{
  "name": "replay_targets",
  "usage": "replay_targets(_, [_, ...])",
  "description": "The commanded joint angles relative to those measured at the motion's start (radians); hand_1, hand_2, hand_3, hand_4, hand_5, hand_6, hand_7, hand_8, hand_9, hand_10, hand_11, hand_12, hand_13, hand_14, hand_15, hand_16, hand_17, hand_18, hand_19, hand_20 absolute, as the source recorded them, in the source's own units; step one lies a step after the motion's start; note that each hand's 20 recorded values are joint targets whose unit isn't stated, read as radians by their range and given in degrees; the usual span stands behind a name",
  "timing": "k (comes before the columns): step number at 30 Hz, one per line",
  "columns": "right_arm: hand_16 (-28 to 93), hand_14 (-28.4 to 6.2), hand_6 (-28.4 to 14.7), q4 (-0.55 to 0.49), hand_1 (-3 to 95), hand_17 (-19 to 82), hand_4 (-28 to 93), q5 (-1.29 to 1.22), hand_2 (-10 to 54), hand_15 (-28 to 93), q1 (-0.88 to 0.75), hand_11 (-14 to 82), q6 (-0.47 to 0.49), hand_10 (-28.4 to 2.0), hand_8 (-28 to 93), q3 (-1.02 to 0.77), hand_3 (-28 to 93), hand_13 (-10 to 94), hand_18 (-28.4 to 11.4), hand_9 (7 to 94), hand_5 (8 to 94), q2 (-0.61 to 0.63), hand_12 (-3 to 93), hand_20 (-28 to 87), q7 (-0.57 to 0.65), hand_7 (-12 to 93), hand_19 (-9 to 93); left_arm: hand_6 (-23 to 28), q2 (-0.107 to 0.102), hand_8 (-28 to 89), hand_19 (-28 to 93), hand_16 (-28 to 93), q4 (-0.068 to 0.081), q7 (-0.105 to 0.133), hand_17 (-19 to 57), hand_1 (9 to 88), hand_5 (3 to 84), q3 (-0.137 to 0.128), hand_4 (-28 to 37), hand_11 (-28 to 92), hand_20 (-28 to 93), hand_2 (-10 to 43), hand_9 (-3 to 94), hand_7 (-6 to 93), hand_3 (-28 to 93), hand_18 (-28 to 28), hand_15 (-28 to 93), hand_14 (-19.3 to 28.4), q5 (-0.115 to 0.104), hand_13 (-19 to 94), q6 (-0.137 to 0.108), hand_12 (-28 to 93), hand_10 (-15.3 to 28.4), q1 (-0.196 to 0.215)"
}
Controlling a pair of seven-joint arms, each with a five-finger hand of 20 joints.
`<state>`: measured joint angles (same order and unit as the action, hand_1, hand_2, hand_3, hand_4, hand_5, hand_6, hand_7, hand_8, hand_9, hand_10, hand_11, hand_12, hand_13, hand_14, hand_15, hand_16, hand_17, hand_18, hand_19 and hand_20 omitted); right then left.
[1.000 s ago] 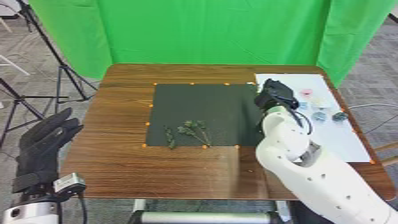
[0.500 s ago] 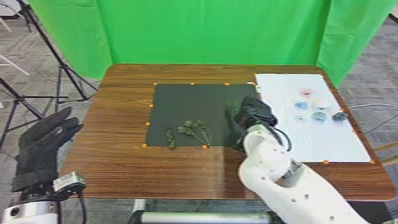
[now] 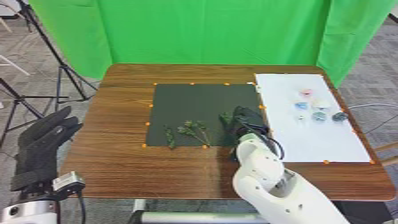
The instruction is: Arrange flowers
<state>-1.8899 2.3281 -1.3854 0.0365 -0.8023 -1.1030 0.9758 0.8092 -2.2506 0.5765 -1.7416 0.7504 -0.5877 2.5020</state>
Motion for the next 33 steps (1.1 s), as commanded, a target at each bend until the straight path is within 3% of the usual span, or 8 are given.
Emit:
replay_targets(1, [18,-3.2,-3.0,-0.003,52.2,55,-26,0.026,-9.5,64,-0.006,35.8,0.016,-10.4,17,0.003,75,94,-16.1,93.7,89.4,-0.021,18.7,-16,0.016,20,93,10.1,-0.001,-11,58,-16,-0.007,-0.007,-9.0,26.5,40.8,-0.004,-17.1,38,2,4.4,37.1,17.9,84,21.8,63,27.0,0.002,25,-0.003,8,20.0,0.011])
replay_targets(4, [18,-3.2,-2.9,-0.007,51.0,55,-25,0.029,-9.5,64,-0.002,34.7,0.041,-10.2,16,0.001,74,94,-15.8,93.7,88.9,-0.020,18.8,-18,0.033,20,93,10.1,-0.003,-11,58,-16,-0.007,-0.003,-9.0,26.6,40.8,-0.003,-17.1,38,2,4.5,37.1,17.9,84,21.8,63,27.0,0.000,25,-0.006,8,20.0,0.014])
replay_targets(7, [20,-3.8,-4.6,-0.018,49.6,54,-24,0.042,-9.5,62,-0.004,31.1,0.064,-10.9,16,0.003,72,93,-15.6,91.9,85.0,-0.013,22.4,-23,0.034,21,93,10.1,0.012,-11,58,-16,-0.009,-0.014,-9.0,26.5,40.9,-0.010,-17.0,38,2,4.4,37.0,17.9,84,21.8,63,27.1,0.013,25,0.002,8,20.0,0.017])
replay_targets(12, [20,-6.1,-7.8,-0.032,43.8,51,-22,0.031,-9.5,65,-0.020,33.4,0.126,-16.0,12,-0.028,73,87,-17.6,82.0,74.2,-0.030,20.9,-27,0.032,22,93,10.2,0.022,-11,58,-16,-0.010,-0.025,-9.0,26.4,41.0,-0.014,-16.9,38,2,4.4,37.1,17.8,84,21.8,63,27.0,0.023,25,0.010,8,20.0,0.018])
replay_targets(16, [19,-6.9,-9.0,-0.037,39.3,50,-21,0.033,-9.5,66,-0.025,33.8,0.125,-17.7,-7,-0.030,75,86,-19.2,79.1,71.5,-0.031,19.8,-26,0.030,23,93,10.2,0.025,-11,58,-16,-0.010,-0.026,-9.0,26.5,41.0,-0.015,-16.8,38,2,4.4,37.1,17.9,84,21.8,63,27.1,0.024,25,0.012,8,20.0,0.019])
replay_targets(24, [19,-8.6,-11.7,-0.080,36.6,49,-21,0.043,-8.9,67,-0.033,33.2,0.160,-20.4,-8,-0.056,74,83,-20.8,75.4,68.2,-0.029,19.4,-26,0.035,21,93,10.2,0.023,-11,58,-16,-0.015,-0.015,-9.0,26.5,41.0,-0.022,-16.7,37,2,4.4,37.0,17.8,84,21.8,63,27.0,0.016,25,0.002,8,20.0,0.034])
replay_targets(31, [19,-10.4,-13.3,-0.122,35.5,48,-20,0.034,-8.3,70,0.001,32.7,0.125,-22.6,-7,-0.087,74,80,-21.6,71.4,65.4,0.039,19.4,-26,-0.002,19,93,10.2,0.029,-11,58,-16,-0.017,-0.022,-9.0,26.5,41.0,-0.019,-16.7,37,2,4.4,37.0,17.8,84,21.8,63,27.1,0.020,25,-0.002,8,20.0,0.036])
replay_targets(33, [19,-11.1,-13.4,-0.128,35.4,48,-20,0.005,-7.7,71,0.015,32.2,0.100,-23.2,-7,-0.105,74,78,-21.5,69.3,63.8,0.071,19.1,-26,-0.028,19,93,10.1,0.015,-11,58,-16,-0.018,-0.014,-9.0,26.6,41.0,-0.015,-16.7,38,2,4.4,37.0,17.8,84,21.8,63,27.1,0.009,25,-0.010,8,20.0,0.036])
